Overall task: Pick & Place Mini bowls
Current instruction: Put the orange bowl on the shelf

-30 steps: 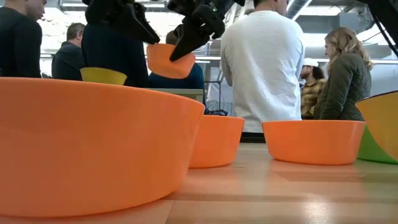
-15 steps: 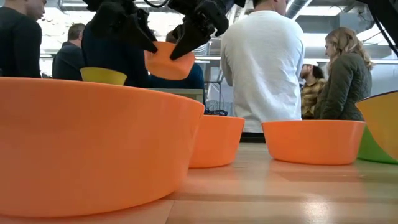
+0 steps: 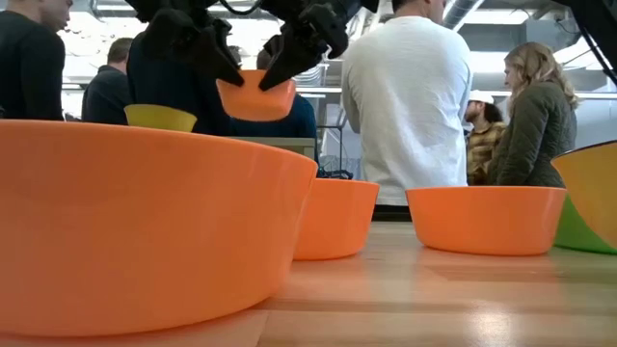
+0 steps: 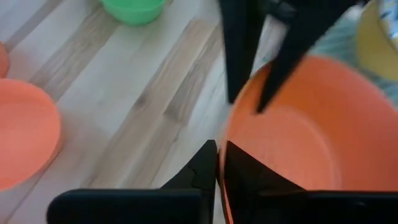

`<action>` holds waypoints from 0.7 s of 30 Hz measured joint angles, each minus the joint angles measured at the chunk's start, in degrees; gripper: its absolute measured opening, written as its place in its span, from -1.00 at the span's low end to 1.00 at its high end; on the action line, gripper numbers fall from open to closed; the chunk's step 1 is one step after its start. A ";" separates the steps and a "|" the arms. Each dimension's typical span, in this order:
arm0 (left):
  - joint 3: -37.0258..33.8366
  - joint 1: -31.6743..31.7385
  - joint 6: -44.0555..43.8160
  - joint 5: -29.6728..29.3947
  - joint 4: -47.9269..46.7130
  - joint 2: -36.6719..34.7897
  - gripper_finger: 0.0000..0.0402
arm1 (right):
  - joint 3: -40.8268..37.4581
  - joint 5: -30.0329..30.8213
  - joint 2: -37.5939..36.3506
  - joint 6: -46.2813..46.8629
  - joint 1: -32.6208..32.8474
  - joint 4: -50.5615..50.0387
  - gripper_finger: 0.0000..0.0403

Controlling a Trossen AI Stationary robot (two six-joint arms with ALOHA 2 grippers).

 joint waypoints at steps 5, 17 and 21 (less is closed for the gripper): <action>-0.04 0.08 0.11 -0.30 -0.55 0.04 -0.95 | 0.10 3.59 -0.14 0.00 0.03 2.54 -0.75; 0.00 0.09 -1.00 -1.93 0.04 0.00 -0.94 | 0.08 8.93 -7.27 -1.90 2.47 -1.21 -0.16; 0.00 0.67 -1.05 -2.05 0.02 -0.02 -0.96 | 0.06 11.24 -13.47 1.21 4.57 -5.64 -0.07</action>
